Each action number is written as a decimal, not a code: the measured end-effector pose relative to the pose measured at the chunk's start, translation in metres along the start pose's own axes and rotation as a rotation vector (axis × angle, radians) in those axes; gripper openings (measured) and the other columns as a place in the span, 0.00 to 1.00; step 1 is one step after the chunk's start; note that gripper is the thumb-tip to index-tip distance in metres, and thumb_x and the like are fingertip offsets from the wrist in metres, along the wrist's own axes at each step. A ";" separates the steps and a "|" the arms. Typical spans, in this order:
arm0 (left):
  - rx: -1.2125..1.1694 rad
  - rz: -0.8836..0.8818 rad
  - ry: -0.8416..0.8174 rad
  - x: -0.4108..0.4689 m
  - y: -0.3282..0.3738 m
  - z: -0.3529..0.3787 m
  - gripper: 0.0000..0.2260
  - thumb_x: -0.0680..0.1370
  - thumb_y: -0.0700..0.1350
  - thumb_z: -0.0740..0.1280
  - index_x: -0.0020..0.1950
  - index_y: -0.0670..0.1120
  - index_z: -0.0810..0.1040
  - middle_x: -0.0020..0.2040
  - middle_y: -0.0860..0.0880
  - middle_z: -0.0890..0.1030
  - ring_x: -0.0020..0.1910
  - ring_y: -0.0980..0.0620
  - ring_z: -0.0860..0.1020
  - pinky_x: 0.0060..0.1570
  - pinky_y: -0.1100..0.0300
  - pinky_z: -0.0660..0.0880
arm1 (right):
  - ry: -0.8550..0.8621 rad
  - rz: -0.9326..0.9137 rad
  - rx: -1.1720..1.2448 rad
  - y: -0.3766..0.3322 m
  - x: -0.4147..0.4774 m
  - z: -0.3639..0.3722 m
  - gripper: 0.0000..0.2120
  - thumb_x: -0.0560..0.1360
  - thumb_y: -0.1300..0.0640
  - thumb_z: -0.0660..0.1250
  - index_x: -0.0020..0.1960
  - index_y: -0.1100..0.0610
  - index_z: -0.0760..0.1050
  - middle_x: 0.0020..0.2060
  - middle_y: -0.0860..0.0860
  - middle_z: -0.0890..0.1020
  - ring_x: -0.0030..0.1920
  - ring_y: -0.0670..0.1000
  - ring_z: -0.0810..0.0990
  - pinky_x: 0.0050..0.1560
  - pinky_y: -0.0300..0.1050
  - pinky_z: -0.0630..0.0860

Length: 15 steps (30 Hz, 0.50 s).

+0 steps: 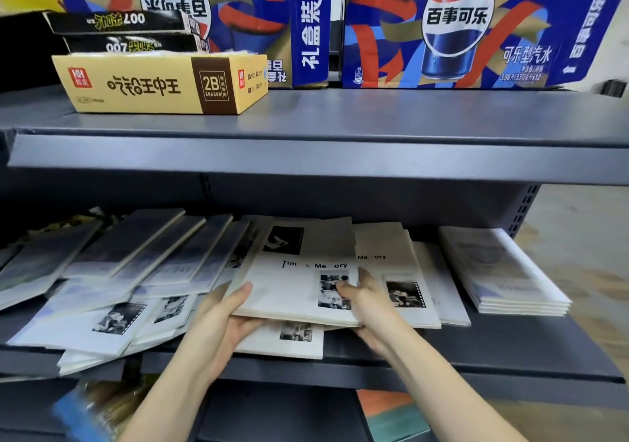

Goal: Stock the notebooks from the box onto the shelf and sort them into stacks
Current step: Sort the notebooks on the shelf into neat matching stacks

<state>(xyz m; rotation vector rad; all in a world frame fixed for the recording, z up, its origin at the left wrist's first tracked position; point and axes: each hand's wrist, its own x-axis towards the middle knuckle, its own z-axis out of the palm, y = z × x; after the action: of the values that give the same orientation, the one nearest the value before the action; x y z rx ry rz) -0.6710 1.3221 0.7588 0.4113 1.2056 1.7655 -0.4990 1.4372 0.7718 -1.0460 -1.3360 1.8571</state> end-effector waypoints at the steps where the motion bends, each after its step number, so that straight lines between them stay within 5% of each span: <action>1: 0.030 0.014 0.065 0.005 0.000 -0.004 0.24 0.76 0.37 0.64 0.71 0.36 0.62 0.61 0.37 0.77 0.56 0.42 0.79 0.49 0.49 0.80 | -0.011 0.002 -0.025 -0.002 0.000 0.005 0.23 0.80 0.64 0.58 0.73 0.59 0.57 0.66 0.54 0.69 0.68 0.53 0.66 0.70 0.55 0.57; 5: 0.106 0.067 0.171 0.017 0.007 -0.013 0.27 0.77 0.33 0.63 0.74 0.39 0.58 0.62 0.37 0.75 0.53 0.42 0.79 0.50 0.48 0.77 | -0.030 0.010 -0.132 0.003 0.016 0.019 0.23 0.80 0.60 0.59 0.72 0.61 0.56 0.70 0.57 0.65 0.71 0.56 0.63 0.68 0.52 0.61; 10: 0.132 0.076 0.191 0.024 0.013 -0.024 0.20 0.76 0.32 0.62 0.68 0.34 0.65 0.56 0.38 0.79 0.49 0.43 0.81 0.40 0.53 0.81 | 0.023 -0.050 -0.522 0.003 0.031 0.022 0.10 0.80 0.56 0.59 0.57 0.61 0.67 0.51 0.57 0.74 0.54 0.56 0.74 0.50 0.44 0.69; 15: 0.184 0.078 0.175 0.023 0.010 -0.023 0.17 0.76 0.31 0.61 0.65 0.36 0.68 0.54 0.38 0.80 0.51 0.41 0.81 0.42 0.49 0.81 | 0.215 -0.197 -1.095 0.004 0.029 -0.019 0.17 0.78 0.59 0.57 0.66 0.57 0.70 0.62 0.58 0.73 0.62 0.59 0.72 0.60 0.46 0.70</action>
<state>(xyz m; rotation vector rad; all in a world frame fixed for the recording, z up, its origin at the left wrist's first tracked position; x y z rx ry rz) -0.7036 1.3277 0.7524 0.4223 1.5013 1.7917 -0.4970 1.4692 0.7572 -1.4701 -2.2600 0.7427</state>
